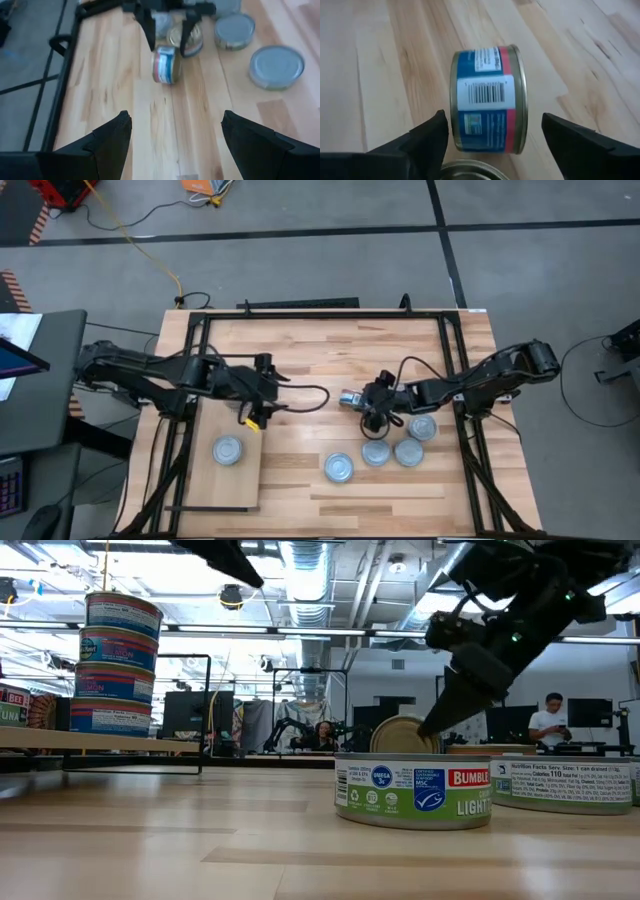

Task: Stack canned seafood by type on shelf
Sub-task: Stack the left blue and pink tuna can on the blue and pink tuna can on the shelf

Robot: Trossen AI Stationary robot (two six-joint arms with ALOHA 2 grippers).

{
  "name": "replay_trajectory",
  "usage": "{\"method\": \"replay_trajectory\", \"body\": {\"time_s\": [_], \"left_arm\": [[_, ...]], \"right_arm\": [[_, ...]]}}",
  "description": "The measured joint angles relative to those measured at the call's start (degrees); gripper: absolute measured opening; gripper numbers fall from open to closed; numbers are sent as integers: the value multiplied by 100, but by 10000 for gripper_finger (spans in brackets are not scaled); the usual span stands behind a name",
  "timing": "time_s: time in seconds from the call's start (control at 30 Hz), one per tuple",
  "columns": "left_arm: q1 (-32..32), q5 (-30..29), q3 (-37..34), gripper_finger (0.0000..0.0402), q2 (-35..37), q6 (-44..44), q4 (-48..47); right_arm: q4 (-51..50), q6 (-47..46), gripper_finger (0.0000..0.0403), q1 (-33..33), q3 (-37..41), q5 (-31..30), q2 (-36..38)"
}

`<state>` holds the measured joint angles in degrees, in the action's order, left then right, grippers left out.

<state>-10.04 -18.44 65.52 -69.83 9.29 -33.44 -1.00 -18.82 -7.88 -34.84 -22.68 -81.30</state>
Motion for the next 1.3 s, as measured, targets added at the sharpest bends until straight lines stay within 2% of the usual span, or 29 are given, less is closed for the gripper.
{"method": "replay_trajectory", "body": {"time_s": [0.17, 0.37, 0.43, 0.6, 0.7, 1.03, 1.3], "left_arm": [[0, -188, 88, 295, -568, 365, -30], [37, -451, 676, 295, -1074, 567, 19], [85, -337, 864, 295, -1208, 569, -5], [376, 692, 1005, 295, -1535, 598, 318], [574, 1026, 1008, 295, -1902, 555, 447], [718, 1005, 1155, 295, -2990, 435, 1089], [732, 512, 1364, 295, -3051, 290, 1013]], "right_arm": [[26, -20, 291, 2, 61, 0, -52], [362, 121, 226, 2, 61, -1, -191], [531, 222, 225, 1, 56, -5, -299], [795, 337, 225, 0, 56, -22, -431], [900, 407, 225, -30, 61, -23, -393], [1854, 1146, 225, -194, 58, -312, -428], [2292, 1452, 225, -242, 61, -341, -428]]}}
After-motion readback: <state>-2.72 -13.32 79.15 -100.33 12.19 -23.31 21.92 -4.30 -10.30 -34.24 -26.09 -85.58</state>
